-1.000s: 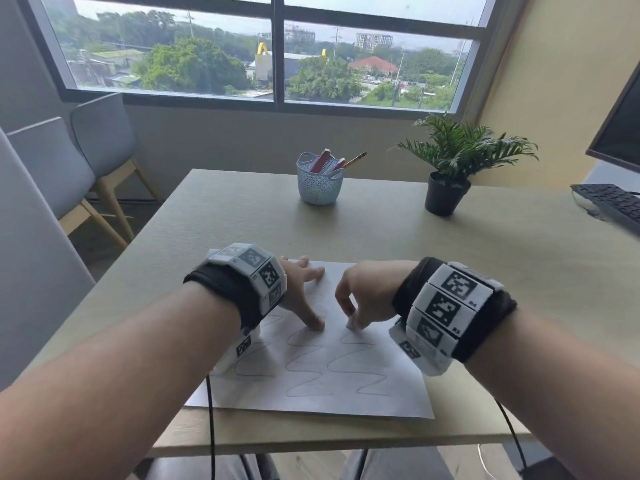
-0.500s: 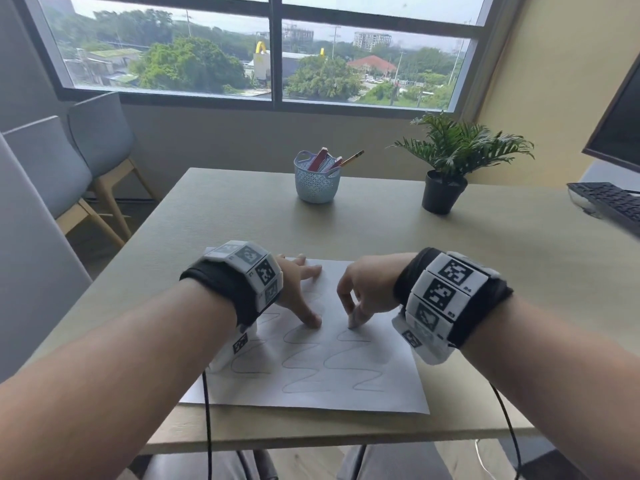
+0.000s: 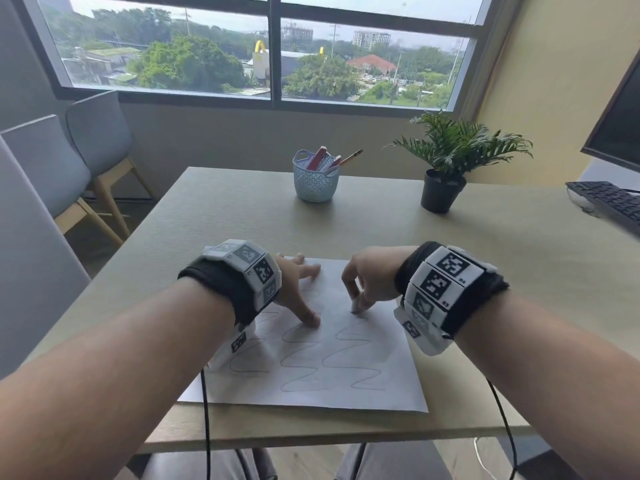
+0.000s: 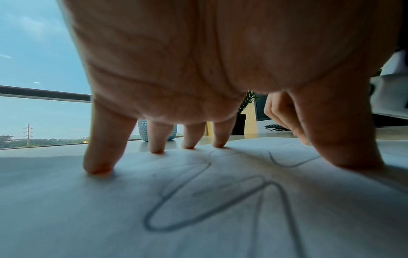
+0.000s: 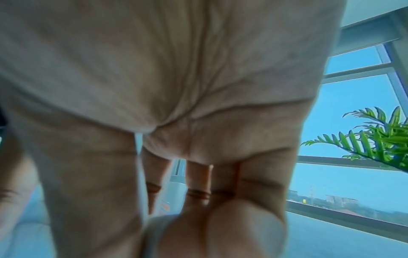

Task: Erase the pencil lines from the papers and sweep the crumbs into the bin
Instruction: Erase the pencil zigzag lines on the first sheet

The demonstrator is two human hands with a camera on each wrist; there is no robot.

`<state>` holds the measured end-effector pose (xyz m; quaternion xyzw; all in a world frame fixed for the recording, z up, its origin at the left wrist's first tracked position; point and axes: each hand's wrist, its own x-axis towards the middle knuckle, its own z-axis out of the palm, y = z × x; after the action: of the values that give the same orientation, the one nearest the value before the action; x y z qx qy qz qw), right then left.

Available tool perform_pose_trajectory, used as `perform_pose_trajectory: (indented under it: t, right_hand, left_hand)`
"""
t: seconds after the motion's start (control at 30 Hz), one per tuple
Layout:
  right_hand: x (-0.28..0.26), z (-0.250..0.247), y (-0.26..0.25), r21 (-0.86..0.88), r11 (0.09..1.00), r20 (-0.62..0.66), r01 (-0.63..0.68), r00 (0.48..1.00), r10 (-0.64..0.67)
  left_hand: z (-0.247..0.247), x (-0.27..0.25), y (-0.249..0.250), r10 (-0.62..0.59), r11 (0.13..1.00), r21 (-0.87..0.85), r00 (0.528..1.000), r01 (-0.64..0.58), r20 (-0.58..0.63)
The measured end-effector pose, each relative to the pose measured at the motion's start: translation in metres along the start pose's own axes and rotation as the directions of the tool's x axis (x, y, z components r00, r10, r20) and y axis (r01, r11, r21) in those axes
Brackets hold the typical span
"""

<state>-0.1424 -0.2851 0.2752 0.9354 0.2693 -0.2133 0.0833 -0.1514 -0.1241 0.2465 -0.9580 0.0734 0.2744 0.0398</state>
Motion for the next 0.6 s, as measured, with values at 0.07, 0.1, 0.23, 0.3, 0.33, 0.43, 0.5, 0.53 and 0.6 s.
perform_pose_trajectory:
  t: [0.07, 0.1, 0.23, 0.3, 0.33, 0.43, 0.5, 0.53, 0.6]
  right_hand:
    - [-0.004, 0.003, -0.003, -0.034, 0.999, 0.002, 0.026, 1.0, -0.026]
    - [-0.006, 0.006, -0.004, -0.047, 0.998, 0.012, 0.044, 0.999, -0.043]
    - [-0.012, 0.008, -0.004, -0.018, 0.998, 0.045, 0.054, 0.998, -0.053]
    - [-0.008, 0.004, 0.0, 0.008, 1.0, 0.026, 0.017, 1.0, -0.017]
    - [-0.005, 0.002, 0.001, 0.001, 1.0, 0.01, 0.004, 1.0, -0.004]
    - [-0.003, 0.003, 0.003, -0.024, 1.0, -0.023, -0.003, 1.0, 0.002]
    - [-0.006, 0.009, 0.003, -0.022, 1.0, -0.013, 0.023, 1.0, -0.023]
    - [-0.008, 0.011, 0.003, -0.017, 0.999, -0.001, 0.034, 0.999, -0.034]
    - [-0.012, 0.012, 0.004, 0.005, 0.999, 0.02, 0.042, 0.999, -0.042]
  left_hand:
    - [0.0, 0.0, 0.0, 0.001, 1.0, 0.005, 1.0, -0.001, -0.001]
    - [0.001, 0.0, 0.0, 0.001, 1.0, 0.009, 1.0, -0.001, -0.001]
    - [0.001, 0.0, 0.001, 0.0, 1.0, 0.019, 1.0, 0.0, -0.003]
    - [0.0, -0.001, 0.001, 0.001, 1.0, 0.015, 1.0, -0.001, -0.001]
    - [0.0, -0.001, 0.0, 0.001, 1.0, 0.014, 1.0, -0.001, -0.002]
    - [0.001, -0.001, 0.0, 0.0, 1.0, 0.007, 1.0, 0.0, -0.001]
    - [0.001, 0.0, 0.0, 0.002, 1.0, 0.001, 1.0, -0.002, 0.001]
    - [0.001, 0.0, 0.0, 0.003, 1.0, -0.002, 1.0, -0.003, 0.002]
    - [0.001, -0.001, 0.0, 0.002, 1.0, -0.002, 1.0, -0.002, -0.001]
